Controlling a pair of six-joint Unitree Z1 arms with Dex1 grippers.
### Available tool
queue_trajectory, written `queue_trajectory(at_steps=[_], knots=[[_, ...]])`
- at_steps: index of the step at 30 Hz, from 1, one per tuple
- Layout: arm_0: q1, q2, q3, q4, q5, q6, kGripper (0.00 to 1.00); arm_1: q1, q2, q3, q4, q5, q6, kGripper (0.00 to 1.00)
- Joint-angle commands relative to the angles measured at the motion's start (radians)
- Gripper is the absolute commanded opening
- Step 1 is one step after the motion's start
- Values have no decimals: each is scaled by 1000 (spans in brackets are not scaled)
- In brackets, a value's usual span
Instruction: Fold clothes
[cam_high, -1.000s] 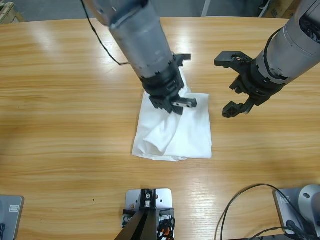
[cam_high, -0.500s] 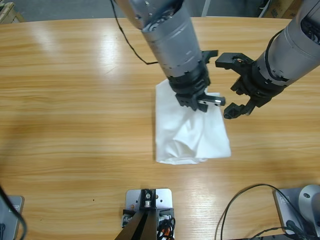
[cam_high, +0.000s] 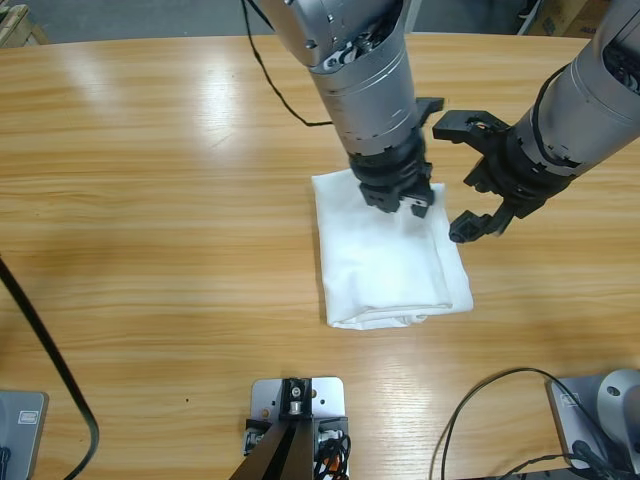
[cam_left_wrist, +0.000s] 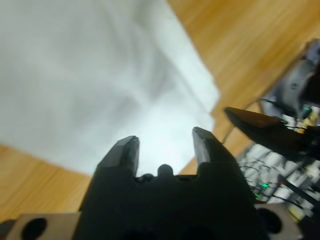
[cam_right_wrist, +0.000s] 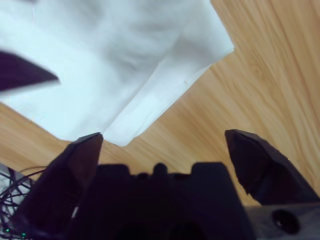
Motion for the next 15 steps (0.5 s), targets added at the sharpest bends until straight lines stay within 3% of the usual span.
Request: queue_trajectory(at_steps=[1,4,5,6,7,10,13,15], knots=[[47,-162,7,177,109,-86,971,-3,-51,4,9,-16,7,1000],[125,-246,188,223,105,-116,928,-3,-98,-11,14,-6,112,1000],[153,-275,267,204,88,-116,846,-3,-109,-14,18,2,153,1000],[183,-319,369,146,58,-130,766,-3,-117,-15,26,9,190,1000],[220,-389,530,18,5,-176,747,-3,-122,-17,44,11,235,1000],[272,-512,906,-328,-100,-300,763,-3,-146,-5,63,21,298,1000],[272,-570,1190,-608,-119,-434,967,-3,-166,8,70,14,299,1000],[268,-576,1326,-793,-150,-504,968,-3,-168,12,75,13,299,1000]])
